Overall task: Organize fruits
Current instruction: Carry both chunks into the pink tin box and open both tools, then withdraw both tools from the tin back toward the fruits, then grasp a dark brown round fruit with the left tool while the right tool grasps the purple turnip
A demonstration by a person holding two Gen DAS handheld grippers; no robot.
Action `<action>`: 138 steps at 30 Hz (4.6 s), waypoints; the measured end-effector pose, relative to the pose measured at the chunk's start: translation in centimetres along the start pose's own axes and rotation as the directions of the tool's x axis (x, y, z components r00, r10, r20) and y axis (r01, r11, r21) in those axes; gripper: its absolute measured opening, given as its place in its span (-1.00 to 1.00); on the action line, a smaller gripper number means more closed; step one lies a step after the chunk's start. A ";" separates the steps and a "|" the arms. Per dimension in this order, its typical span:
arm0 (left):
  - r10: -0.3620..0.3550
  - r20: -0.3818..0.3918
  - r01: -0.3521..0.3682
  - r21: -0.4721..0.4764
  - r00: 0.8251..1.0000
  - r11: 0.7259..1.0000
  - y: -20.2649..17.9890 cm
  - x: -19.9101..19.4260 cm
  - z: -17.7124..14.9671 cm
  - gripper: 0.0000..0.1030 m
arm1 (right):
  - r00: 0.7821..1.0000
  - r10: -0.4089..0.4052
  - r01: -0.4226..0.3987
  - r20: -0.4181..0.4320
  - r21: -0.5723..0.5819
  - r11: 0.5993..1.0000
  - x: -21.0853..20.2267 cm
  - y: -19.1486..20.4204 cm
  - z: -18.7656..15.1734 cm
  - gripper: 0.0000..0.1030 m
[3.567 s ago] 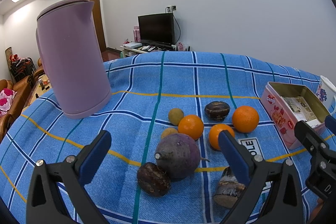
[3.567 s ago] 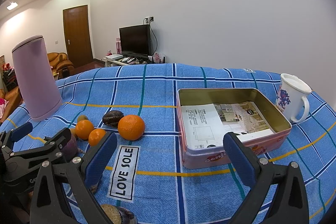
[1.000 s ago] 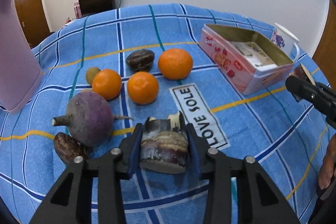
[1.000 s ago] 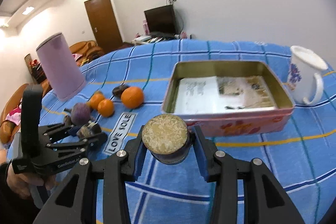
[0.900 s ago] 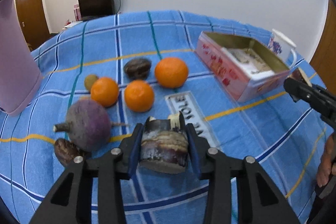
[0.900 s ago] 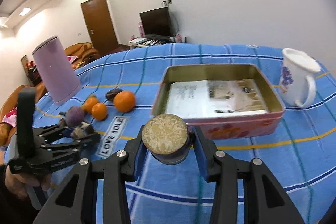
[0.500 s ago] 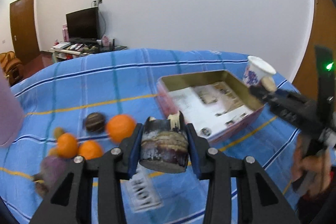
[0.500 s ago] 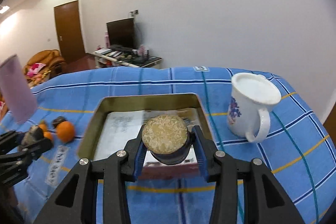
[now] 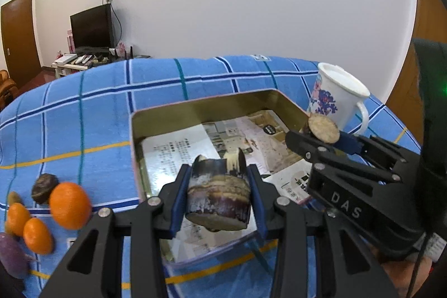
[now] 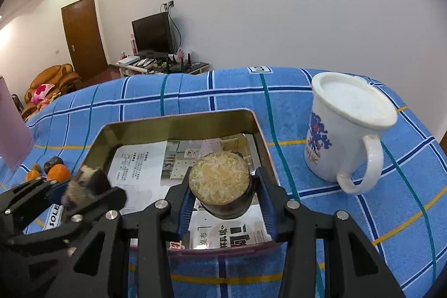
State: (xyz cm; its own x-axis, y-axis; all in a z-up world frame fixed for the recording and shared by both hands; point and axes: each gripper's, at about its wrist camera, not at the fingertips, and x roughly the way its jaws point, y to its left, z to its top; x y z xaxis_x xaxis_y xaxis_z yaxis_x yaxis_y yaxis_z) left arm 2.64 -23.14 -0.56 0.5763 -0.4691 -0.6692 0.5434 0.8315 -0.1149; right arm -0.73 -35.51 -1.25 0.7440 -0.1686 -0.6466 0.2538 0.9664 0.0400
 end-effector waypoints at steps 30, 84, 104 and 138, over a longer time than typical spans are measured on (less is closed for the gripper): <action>0.210 0.277 -0.208 -0.035 0.938 0.977 1.5 -5.5 -1.0 1.00 | 0.985 0.006 -0.014 0.173 0.047 0.999 -3.1 -0.4 -0.6 0.49; 0.353 0.168 -0.341 -0.095 0.920 0.935 14.7 -12.9 -7.7 1.00 | 0.988 0.113 -0.101 0.101 -0.110 0.989 -5.1 11.8 -4.2 0.49; 0.194 -0.058 -0.200 -0.113 0.979 0.973 22.6 -13.8 -11.5 0.91 | 0.982 0.187 -0.177 0.009 -0.279 0.944 -3.0 21.3 -3.9 0.25; 0.268 0.186 -0.175 -0.404 0.945 0.898 30.2 -18.5 -11.2 -0.20 | 0.891 0.432 -0.454 -0.139 -0.254 0.854 -2.3 27.7 -4.6 0.25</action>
State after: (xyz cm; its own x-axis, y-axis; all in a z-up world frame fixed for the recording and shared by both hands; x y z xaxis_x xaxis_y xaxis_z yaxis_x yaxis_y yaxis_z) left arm 1.57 14.02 0.09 0.8037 -0.2763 -0.5270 0.1409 0.9488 -0.2827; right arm 1.73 -7.42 -2.13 0.6866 0.2941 -0.6649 -0.2780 0.9512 0.1337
